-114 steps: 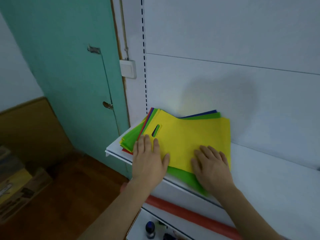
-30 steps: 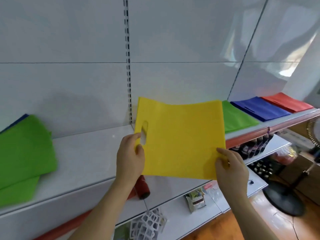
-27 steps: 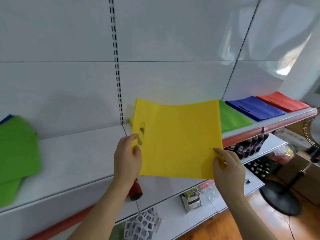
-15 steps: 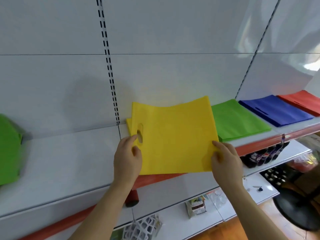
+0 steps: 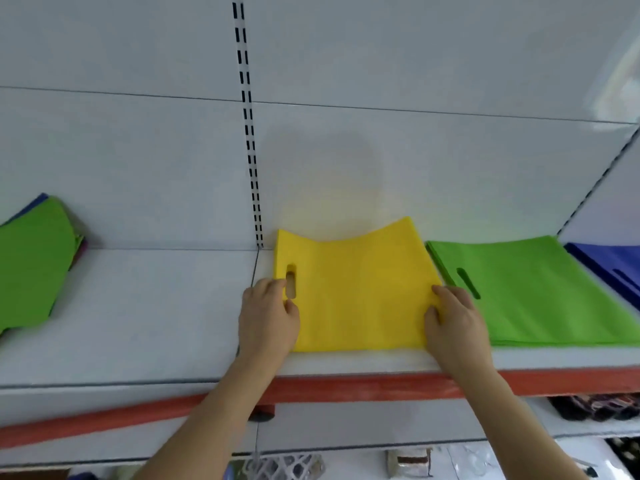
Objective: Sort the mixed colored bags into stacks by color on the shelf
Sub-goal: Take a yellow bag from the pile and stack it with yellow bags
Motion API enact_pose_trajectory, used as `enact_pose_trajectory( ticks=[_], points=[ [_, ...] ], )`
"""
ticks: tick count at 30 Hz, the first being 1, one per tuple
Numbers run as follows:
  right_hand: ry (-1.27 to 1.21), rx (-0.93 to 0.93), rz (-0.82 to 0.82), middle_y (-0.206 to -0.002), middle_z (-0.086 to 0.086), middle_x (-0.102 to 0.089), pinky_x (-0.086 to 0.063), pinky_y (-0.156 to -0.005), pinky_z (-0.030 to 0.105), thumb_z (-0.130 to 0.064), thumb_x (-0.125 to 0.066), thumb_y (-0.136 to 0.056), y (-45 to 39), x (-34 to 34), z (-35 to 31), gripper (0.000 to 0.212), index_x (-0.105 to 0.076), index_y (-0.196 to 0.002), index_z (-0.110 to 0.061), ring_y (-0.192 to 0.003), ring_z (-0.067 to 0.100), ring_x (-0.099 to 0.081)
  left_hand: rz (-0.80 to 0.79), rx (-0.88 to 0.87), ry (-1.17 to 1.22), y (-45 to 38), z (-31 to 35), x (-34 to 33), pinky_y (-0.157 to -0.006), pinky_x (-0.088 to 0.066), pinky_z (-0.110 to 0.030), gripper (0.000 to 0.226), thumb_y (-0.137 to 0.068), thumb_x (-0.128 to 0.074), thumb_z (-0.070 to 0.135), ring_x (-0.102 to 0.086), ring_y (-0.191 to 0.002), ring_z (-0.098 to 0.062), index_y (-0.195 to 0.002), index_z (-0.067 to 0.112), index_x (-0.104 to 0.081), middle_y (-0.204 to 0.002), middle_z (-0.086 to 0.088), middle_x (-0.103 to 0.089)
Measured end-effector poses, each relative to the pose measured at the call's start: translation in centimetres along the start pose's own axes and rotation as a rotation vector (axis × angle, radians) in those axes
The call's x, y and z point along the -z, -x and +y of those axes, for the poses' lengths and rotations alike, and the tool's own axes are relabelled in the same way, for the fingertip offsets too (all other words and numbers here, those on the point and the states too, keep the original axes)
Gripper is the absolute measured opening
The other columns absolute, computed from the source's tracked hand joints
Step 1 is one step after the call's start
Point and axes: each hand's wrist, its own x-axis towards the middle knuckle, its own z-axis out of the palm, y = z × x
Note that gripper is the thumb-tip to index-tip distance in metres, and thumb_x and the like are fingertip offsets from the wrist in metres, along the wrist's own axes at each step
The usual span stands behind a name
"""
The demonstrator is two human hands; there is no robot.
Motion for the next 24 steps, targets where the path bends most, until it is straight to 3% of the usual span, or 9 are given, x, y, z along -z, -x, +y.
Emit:
enact_pose_trajectory(
  ticks=[3,6,9,11,16,21,24],
  points=[
    [0.052,0.054,-0.092,-0.134,0.019,-0.059,-0.052,-0.1,0.049,-0.013,-0.068,-0.092,-0.6,-0.5,0.6,0.044,-0.065,-0.134,0.003,-0.116,0.043,-0.059,0.01,0.021,-0.141,0.4,0.5,-0.4,-0.101,-0.047,-0.043,0.043,-0.098,-0.057,0.019,-0.051,-0.12,-0.033,-0.14,0.011,-0.061,-0.136,-0.006,-0.06],
    [0.104,0.075,-0.142,-0.126,0.023,-0.06,-0.051,-0.099,0.049,-0.018,-0.069,-0.09,-0.7,-0.6,0.8,0.04,-0.067,-0.123,0.005,-0.112,0.046,-0.059,-0.009,0.041,-0.263,0.4,0.7,-0.5,-0.096,-0.047,-0.043,0.035,-0.098,-0.054,0.021,-0.053,-0.112,-0.034,-0.13,0.01,-0.065,-0.129,-0.008,-0.063],
    [0.211,0.115,-0.189,-0.128,0.021,-0.059,-0.046,-0.103,0.047,-0.031,-0.063,-0.094,-0.6,-0.6,0.6,0.038,-0.067,-0.117,0.0,-0.117,0.043,-0.055,-0.02,0.078,-0.325,0.5,1.3,-0.3,-0.09,-0.05,-0.044,0.037,-0.099,-0.053,0.033,-0.056,-0.109,-0.034,-0.125,0.011,-0.065,-0.125,-0.009,-0.062],
    [0.269,0.143,-0.218,-0.132,0.02,-0.058,-0.043,-0.109,0.046,-0.037,-0.056,-0.097,-0.5,-0.5,0.5,0.039,-0.067,-0.115,-0.004,-0.124,0.041,-0.051,-0.028,0.07,-0.339,1.0,1.7,-0.5,-0.088,-0.052,-0.044,0.046,-0.099,-0.052,0.043,-0.057,-0.108,-0.035,-0.133,0.014,-0.063,-0.122,-0.009,-0.062],
    [0.327,0.151,-0.285,-0.165,0.017,-0.031,-0.033,-0.122,0.044,-0.057,-0.039,-0.103,-0.2,-0.3,0.0,0.065,-0.058,-0.139,-0.005,-0.152,0.036,-0.028,-0.018,0.016,-0.427,1.4,1.7,-0.9,-0.087,-0.052,-0.043,0.055,-0.102,-0.045,0.045,-0.057,-0.107,-0.033,-0.15,0.017,-0.053,-0.122,-0.008,-0.064],
    [0.328,0.183,-0.315,-0.159,0.011,-0.041,-0.04,-0.116,0.044,-0.063,-0.032,-0.103,-0.2,0.1,-0.2,0.07,-0.055,-0.139,-0.007,-0.147,0.03,-0.036,-0.06,0.025,-0.417,1.3,1.5,-0.7,-0.089,-0.052,-0.042,0.062,-0.103,-0.04,0.048,-0.054,-0.11,-0.031,-0.162,0.027,-0.035,-0.126,-0.003,-0.062],
    [0.343,0.182,-0.326,-0.161,0.013,-0.039,-0.04,-0.117,0.044,-0.062,-0.033,-0.103,-0.2,0.3,-0.3,0.069,-0.053,-0.142,-0.008,-0.147,0.032,-0.035,-0.062,0.037,-0.398,1.3,1.8,-0.5,-0.091,-0.052,-0.043,0.06,-0.103,-0.043,0.047,-0.055,-0.112,-0.032,-0.158,0.026,-0.04,-0.127,-0.005,-0.061]
  ],
)
